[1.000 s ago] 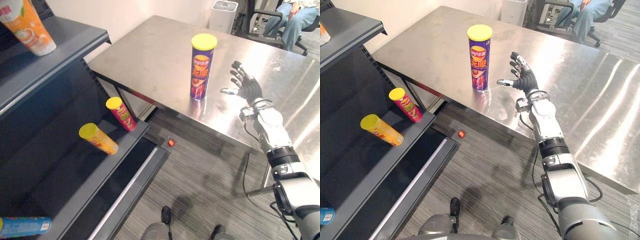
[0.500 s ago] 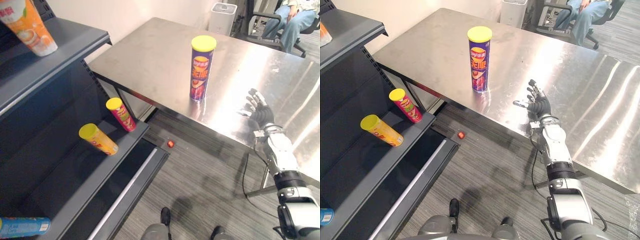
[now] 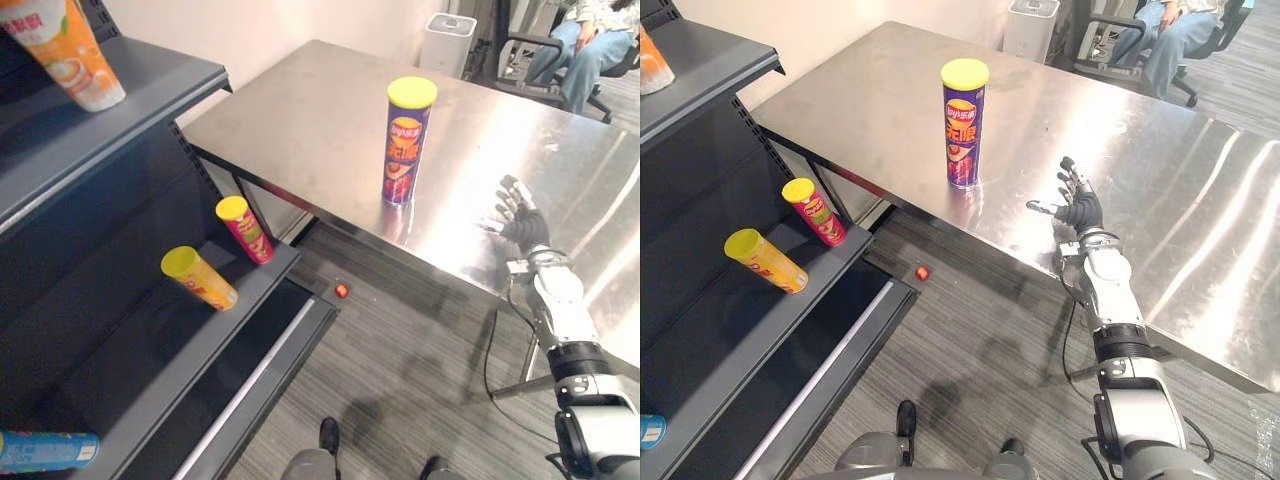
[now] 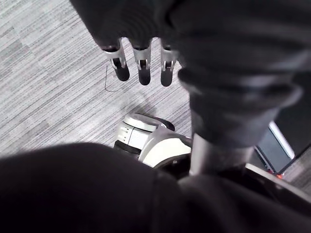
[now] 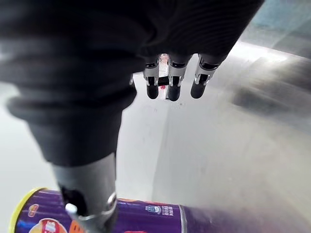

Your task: Put the gum and the chips on the shelf.

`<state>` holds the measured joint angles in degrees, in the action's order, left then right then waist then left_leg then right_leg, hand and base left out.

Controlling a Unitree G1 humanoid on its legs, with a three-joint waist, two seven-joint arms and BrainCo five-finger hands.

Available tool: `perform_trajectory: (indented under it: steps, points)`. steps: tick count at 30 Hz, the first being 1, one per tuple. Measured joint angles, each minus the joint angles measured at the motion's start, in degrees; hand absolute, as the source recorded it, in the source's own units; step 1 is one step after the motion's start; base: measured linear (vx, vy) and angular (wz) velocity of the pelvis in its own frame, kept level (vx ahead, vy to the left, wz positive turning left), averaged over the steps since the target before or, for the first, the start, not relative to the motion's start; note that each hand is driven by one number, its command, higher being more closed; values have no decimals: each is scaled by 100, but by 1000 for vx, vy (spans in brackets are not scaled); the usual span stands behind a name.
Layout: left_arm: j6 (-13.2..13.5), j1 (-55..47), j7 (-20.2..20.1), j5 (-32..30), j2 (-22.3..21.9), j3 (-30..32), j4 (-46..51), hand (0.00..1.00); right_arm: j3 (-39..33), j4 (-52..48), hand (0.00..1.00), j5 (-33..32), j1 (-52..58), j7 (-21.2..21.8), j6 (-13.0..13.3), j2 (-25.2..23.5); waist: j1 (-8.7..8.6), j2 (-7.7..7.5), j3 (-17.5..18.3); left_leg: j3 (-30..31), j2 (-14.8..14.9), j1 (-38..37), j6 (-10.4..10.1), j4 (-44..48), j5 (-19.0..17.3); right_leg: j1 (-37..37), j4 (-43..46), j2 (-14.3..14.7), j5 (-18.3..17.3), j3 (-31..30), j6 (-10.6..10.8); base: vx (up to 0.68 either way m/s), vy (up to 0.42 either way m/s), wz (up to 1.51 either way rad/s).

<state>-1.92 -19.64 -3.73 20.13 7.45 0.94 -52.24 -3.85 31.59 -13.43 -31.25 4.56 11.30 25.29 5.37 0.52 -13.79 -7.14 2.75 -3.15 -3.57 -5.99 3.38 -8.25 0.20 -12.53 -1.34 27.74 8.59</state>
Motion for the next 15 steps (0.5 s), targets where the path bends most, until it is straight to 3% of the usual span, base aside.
perform_trajectory:
  steps: [15]
  points:
    - [5,-34,-49,-2,-3,58,-25,0,279,-138,0,3,-480,1,-7,57,24,-24,85,181,-10,5,20,-1,81,-88,-5,9,-1,169,-1,0,-1,6]
